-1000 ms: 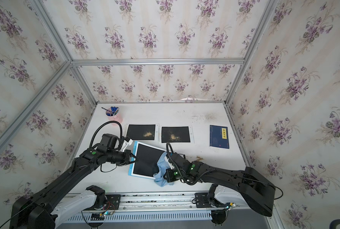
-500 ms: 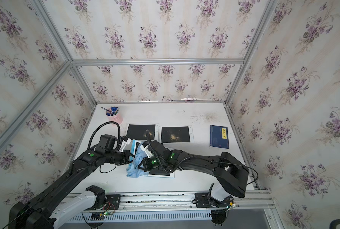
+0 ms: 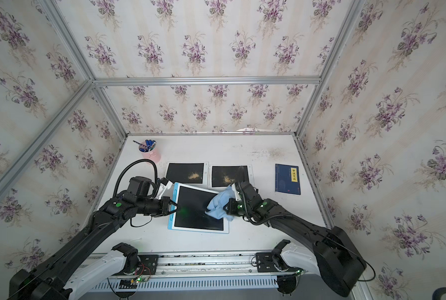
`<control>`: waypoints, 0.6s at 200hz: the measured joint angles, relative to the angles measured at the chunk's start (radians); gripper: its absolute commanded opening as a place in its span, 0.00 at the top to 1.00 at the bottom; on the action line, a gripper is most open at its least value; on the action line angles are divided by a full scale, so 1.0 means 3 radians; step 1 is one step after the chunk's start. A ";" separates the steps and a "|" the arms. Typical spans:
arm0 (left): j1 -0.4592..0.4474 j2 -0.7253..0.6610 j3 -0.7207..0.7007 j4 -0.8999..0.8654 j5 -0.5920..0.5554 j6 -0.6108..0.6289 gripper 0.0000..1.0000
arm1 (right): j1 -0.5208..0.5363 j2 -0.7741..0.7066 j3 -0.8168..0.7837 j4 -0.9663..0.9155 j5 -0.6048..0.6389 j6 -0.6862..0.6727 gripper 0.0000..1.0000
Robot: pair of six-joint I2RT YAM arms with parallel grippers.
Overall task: Wipe the drawing tablet
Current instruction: Place the cleaning item at the center of the board.
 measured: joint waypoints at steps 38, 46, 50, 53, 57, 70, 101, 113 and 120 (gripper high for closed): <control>0.0017 -0.0104 0.0057 -0.0008 0.0010 -0.0001 1.00 | -0.1623 -0.0312 0.0450 -0.0767 0.0745 0.0120 1.00; 0.0018 -0.0112 0.0079 -0.0011 0.0010 -0.0001 1.00 | -0.1939 -0.0340 0.0448 -0.0852 0.0813 0.0175 1.00; 0.0018 -0.0116 0.0090 -0.0013 0.0010 -0.0001 1.00 | -0.2112 -0.0345 0.0436 -0.0895 0.0839 0.0188 1.00; 0.0019 -0.0117 0.0100 -0.0011 0.0010 -0.0001 1.00 | -0.2211 -0.0346 0.0426 -0.0927 0.0855 0.0201 1.00; 0.0020 -0.0117 0.0114 -0.0014 0.0010 -0.0001 1.00 | -0.2366 -0.0341 0.0407 -0.0969 0.0908 0.0225 1.00; 0.0029 -0.0117 0.0167 -0.0015 0.0010 0.0001 1.00 | -0.2762 -0.0289 0.0342 -0.1076 0.0987 0.0286 1.00; 0.0060 -0.0104 0.0278 -0.0017 0.0009 0.0015 1.00 | -0.3398 -0.0088 0.0095 -0.1115 0.1063 0.0429 1.00; 0.0076 -0.0093 0.0310 -0.0018 0.0017 0.0018 1.00 | -0.3512 -0.0037 -0.0025 -0.1085 0.1063 0.0451 1.00; 0.0080 -0.0090 0.0326 -0.0018 0.0024 0.0024 1.00 | -0.3550 -0.0006 -0.0079 -0.1072 0.1055 0.0464 1.00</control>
